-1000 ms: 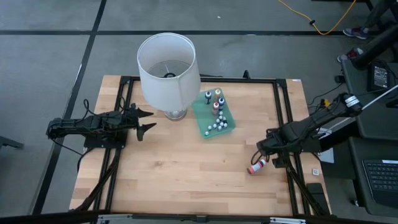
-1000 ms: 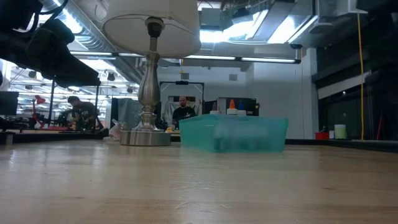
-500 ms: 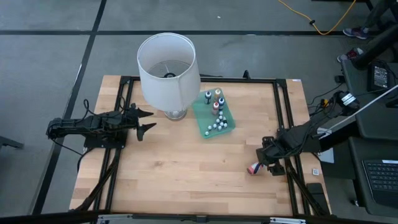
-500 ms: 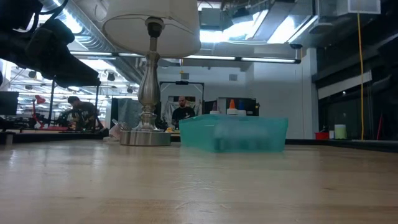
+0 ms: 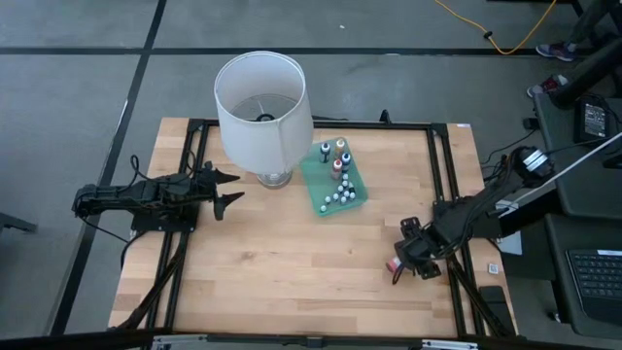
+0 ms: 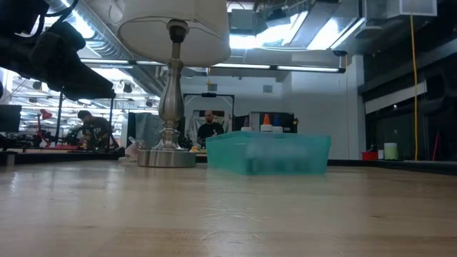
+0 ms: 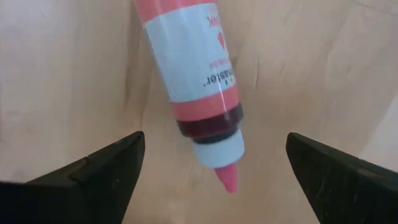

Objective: Pick & Place food coloring
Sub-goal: Put the large pink food coloring bottle into the green bin

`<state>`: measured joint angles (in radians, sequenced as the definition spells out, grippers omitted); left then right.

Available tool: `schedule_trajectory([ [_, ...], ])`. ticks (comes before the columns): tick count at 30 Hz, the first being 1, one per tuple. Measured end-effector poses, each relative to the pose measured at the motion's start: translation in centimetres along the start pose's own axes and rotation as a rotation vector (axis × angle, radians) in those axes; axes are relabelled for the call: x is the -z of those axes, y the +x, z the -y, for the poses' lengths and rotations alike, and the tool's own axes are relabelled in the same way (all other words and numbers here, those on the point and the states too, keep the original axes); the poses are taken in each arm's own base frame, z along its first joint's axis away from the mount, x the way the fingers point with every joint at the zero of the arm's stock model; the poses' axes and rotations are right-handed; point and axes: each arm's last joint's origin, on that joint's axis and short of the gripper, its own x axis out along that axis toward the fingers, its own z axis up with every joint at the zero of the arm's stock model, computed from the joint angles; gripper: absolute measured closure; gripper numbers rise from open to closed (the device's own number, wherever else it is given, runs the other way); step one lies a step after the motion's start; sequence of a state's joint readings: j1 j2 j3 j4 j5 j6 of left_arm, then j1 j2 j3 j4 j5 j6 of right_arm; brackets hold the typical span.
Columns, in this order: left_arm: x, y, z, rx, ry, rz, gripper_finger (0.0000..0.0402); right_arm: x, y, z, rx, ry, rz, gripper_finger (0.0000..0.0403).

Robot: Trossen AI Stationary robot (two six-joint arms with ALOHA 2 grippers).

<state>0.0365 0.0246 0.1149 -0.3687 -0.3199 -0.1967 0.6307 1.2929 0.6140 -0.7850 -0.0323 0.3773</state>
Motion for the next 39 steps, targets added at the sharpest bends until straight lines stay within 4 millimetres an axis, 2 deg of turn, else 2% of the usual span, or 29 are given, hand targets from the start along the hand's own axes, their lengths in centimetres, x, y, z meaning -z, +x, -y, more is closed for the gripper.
schedule_trajectory([
  [8,0.0,0.0,0.0,0.000,0.000,0.000,0.0136,0.4,1.2,0.2,0.032,-0.043,-0.052,0.0019],
  [18,0.0,0.0,0.0,0.000,0.000,0.000,0.0135,0.4,1.3,0.1,0.021,-0.012,-0.062,0.0076],
  [26,0.0,0.0,0.0,0.000,0.000,0.000,0.0135,0.5,1.2,0.2,0.035,0.215,-0.081,0.0086],
  [33,0.0,0.0,0.0,0.000,0.000,0.000,0.0136,0.1,0.6,-0.4,-0.062,0.428,-0.125,0.0086],
  [39,0.0,0.0,0.0,0.000,0.000,0.000,0.0136,0.1,-0.3,0.1,0.108,0.399,-0.055,0.0086],
])
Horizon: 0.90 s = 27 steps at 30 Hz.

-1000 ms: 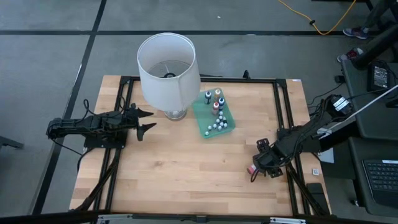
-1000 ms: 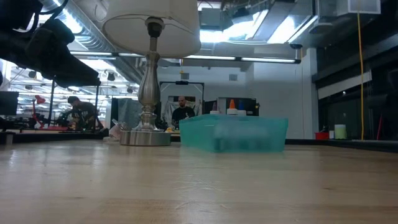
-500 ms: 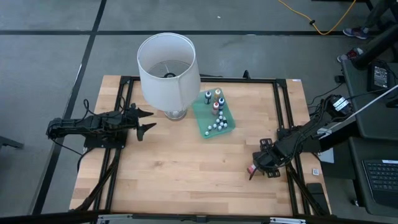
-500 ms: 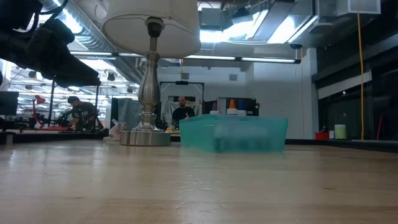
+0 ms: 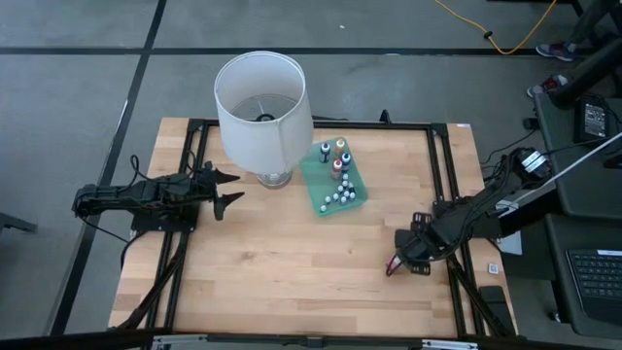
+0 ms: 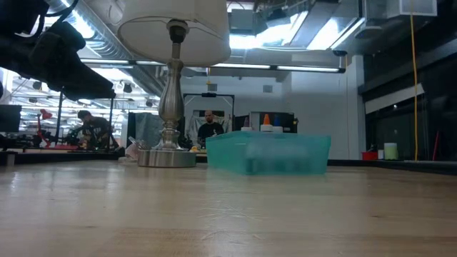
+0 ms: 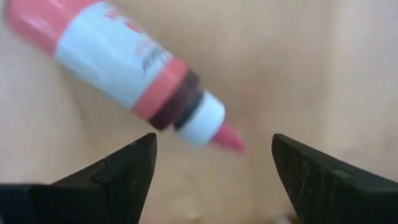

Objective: Pick & Place food coloring
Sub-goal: Put the large pink food coloring bottle into the green bin

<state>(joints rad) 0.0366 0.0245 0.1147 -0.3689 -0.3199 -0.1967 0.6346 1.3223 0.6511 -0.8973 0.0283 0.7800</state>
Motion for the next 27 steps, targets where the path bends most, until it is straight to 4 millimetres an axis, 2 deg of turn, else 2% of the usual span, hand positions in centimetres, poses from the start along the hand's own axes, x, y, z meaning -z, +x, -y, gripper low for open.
schedule_trajectory([
  [6,0.0,0.0,0.0,0.000,0.000,0.000,0.0135,-0.1,-2.0,0.2,0.062,0.085,-0.016,0.0086],
  [11,0.0,0.0,0.0,0.000,0.000,0.000,0.0136,-1.0,-5.5,-0.7,-0.011,0.158,0.029,0.0086],
  [14,0.0,0.0,0.0,0.000,0.000,0.000,0.0135,-1.5,-8.0,-1.0,-0.023,0.267,0.060,0.0086],
  [17,0.0,0.0,0.0,0.000,0.000,0.000,0.0136,-1.9,-10.0,-1.0,-0.031,0.448,0.115,0.0086],
  [19,0.0,0.0,0.0,0.000,0.000,0.000,0.0137,-2.1,-10.6,-1.0,-0.046,0.600,0.122,0.0086],
  [24,0.0,0.0,0.0,0.000,0.000,0.000,0.0135,-2.0,-10.1,-0.6,-0.067,1.057,0.006,0.0086],
  [27,0.0,0.0,0.0,0.000,0.000,0.000,0.0136,-1.9,-9.8,-0.7,-0.071,1.268,-0.039,0.0086],
])
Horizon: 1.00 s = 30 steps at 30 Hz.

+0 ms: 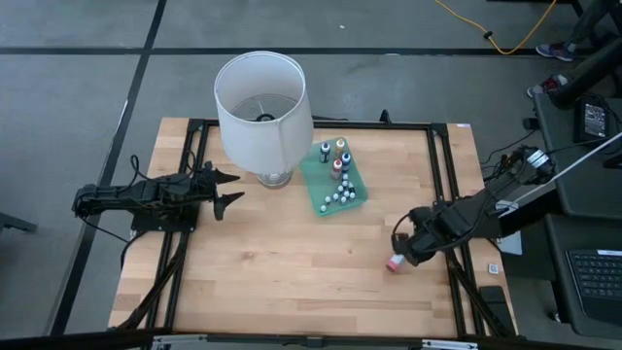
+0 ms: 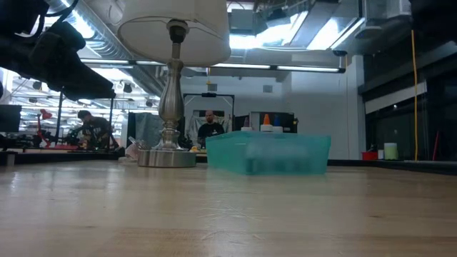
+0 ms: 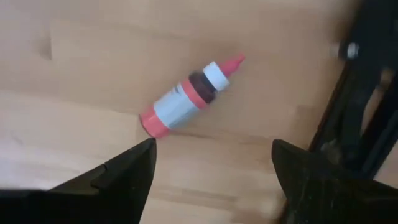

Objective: Pick & Place food coloring
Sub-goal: Put the large pink food coloring bottle into the green bin

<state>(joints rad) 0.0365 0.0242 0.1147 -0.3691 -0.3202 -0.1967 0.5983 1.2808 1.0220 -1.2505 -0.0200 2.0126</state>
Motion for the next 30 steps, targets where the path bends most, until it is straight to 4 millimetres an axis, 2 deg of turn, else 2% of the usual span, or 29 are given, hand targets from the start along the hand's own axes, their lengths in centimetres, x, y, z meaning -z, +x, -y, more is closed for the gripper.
schedule_trajectory([
  [3,0.0,0.0,0.0,0.000,0.000,0.000,0.0136,0.0,0.4,-0.2,-0.027,0.167,0.007,0.0086],
  [8,0.0,0.0,0.0,0.000,0.000,0.000,0.0136,-0.2,2.3,-0.7,-0.033,0.308,0.045,0.0086],
  [16,0.0,0.0,0.0,0.000,0.000,0.000,0.0135,-1.2,5.7,-0.9,0.074,0.351,0.124,0.0086],
  [24,0.0,0.0,0.0,0.000,0.000,0.000,0.0135,-1.4,9.2,-2.1,0.042,0.389,0.130,0.0086],
  [27,0.0,0.0,0.0,0.000,0.000,0.000,0.0136,-1.4,10.5,-2.3,0.027,0.389,0.121,0.0086],
  [30,0.0,0.0,0.0,0.000,0.000,0.000,0.0136,-1.5,11.0,-1.8,0.055,0.389,0.128,0.0086],
])
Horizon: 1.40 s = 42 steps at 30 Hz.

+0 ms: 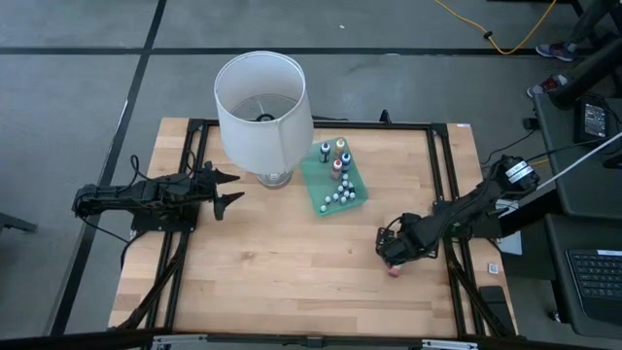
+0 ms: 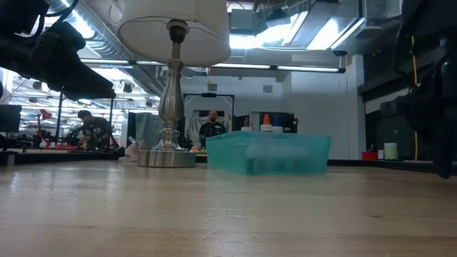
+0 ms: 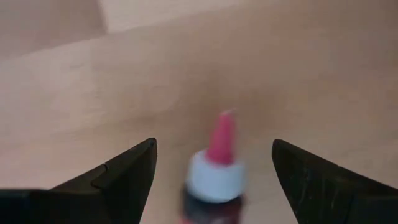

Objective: Pick & Place food coloring
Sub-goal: Put the large pink food coloring bottle into the green bin

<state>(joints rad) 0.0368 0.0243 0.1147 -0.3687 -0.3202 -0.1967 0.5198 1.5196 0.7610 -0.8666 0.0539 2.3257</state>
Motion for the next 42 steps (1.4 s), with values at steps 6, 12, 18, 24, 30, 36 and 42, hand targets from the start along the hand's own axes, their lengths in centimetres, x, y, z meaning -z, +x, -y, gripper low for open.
schedule_trajectory([
  [6,0.0,0.0,0.0,0.000,0.000,0.000,0.0136,-0.1,0.0,0.1,0.006,-0.001,0.005,0.0086],
  [12,0.0,0.0,0.0,0.000,0.000,0.000,0.0135,0.3,0.0,-0.3,-0.034,0.000,-0.034,0.0086],
  [18,0.0,0.0,0.0,0.000,0.000,0.000,0.0137,0.2,0.0,-0.3,-0.036,-0.004,-0.016,0.0099],
  [24,0.0,0.0,0.0,0.001,0.000,0.000,0.0135,0.5,0.5,-0.5,-0.035,-0.006,-0.015,0.0146],
  [30,0.0,0.0,0.0,0.000,0.000,0.000,0.0135,1.0,1.2,-0.9,-0.045,-0.011,-0.025,0.0185],
  [36,0.0,0.0,0.0,0.000,0.000,0.000,0.0137,1.0,1.2,-1.0,-0.049,-0.026,-0.027,0.0237],
  [42,0.0,0.0,0.0,0.000,0.000,0.000,0.0135,1.1,1.1,-1.0,-0.054,-0.061,-0.031,0.0276],
])
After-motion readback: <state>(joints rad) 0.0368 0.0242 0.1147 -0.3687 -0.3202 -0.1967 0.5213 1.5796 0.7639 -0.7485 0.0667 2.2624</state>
